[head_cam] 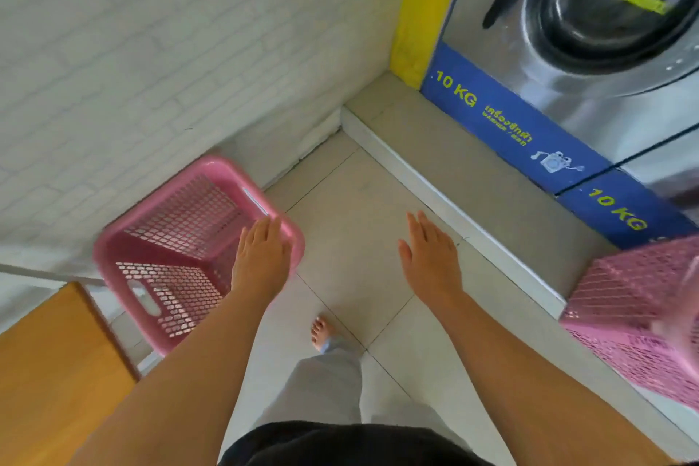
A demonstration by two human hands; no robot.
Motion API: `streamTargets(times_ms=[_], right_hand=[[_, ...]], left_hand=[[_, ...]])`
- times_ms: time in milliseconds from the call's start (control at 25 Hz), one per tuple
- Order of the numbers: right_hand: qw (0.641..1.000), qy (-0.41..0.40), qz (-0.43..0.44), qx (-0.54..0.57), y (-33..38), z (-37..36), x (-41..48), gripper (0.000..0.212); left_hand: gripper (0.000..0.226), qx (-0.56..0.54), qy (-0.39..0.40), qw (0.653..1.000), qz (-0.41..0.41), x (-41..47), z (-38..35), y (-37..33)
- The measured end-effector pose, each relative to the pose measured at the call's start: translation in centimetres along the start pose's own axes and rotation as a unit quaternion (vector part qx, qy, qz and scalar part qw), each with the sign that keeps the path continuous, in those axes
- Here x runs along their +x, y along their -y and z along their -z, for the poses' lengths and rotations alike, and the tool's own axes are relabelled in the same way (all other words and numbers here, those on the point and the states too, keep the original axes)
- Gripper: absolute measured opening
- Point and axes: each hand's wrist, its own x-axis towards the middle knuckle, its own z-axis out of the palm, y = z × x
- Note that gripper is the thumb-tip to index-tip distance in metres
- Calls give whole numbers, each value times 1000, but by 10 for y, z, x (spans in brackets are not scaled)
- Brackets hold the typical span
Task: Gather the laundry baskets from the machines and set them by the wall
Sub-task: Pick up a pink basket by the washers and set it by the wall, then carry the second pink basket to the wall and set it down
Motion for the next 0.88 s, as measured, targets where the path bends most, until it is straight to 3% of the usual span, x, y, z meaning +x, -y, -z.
streamTargets(times_ms=[400, 600, 880], right_hand=[[975, -80, -195, 74, -193, 17, -204, 55], [928, -128, -328, 125, -278, 19, -287, 54], [860, -169, -444, 187, -372, 22, -311, 53]], left_hand=[[57, 35, 55, 979, -195, -111, -54, -210], [55, 52, 88, 947, -305, -149, -87, -328], [54, 70, 125, 913, -381, -142, -124, -462]])
